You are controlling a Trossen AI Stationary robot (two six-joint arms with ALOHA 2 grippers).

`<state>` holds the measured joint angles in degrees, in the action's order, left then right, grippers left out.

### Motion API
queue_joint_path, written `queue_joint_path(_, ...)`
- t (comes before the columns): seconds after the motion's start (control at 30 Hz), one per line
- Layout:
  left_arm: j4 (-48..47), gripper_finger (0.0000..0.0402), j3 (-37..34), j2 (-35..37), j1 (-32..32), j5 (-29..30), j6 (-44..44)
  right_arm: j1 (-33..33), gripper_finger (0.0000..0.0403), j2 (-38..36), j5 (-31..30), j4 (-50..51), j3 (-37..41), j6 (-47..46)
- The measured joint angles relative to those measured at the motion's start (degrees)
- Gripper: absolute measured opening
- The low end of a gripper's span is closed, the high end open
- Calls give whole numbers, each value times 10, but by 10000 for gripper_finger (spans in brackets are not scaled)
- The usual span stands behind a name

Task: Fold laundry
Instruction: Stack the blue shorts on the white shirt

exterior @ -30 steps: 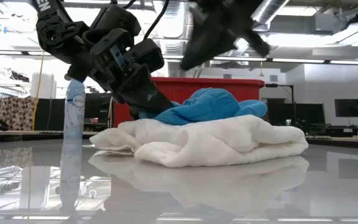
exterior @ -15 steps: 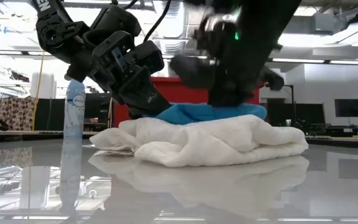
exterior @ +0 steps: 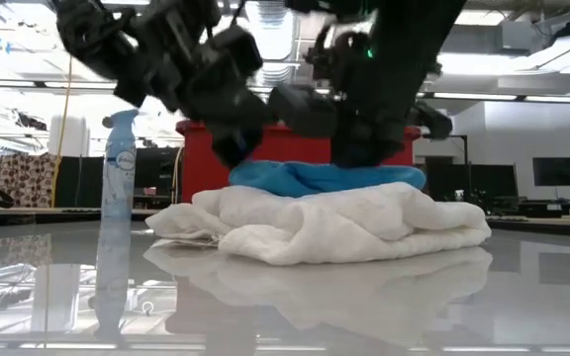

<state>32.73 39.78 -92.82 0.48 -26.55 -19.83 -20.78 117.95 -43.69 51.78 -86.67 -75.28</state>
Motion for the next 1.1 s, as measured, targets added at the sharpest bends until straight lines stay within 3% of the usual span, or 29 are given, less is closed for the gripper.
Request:
queue_joint_path(0.33,-179,0,14,152,45,104,131,0,26,-36,-5,74,-70,19)
queue_joint_path(0.57,-244,0,13,201,78,58,121,-13,14,-35,66,-41,-82,96)
queue_joint_path(0.83,-318,0,13,228,81,54,121,33,14,-2,132,20,-78,15)
queue_joint_path(1.1,-336,0,13,226,82,56,132,84,14,27,248,9,-60,31)
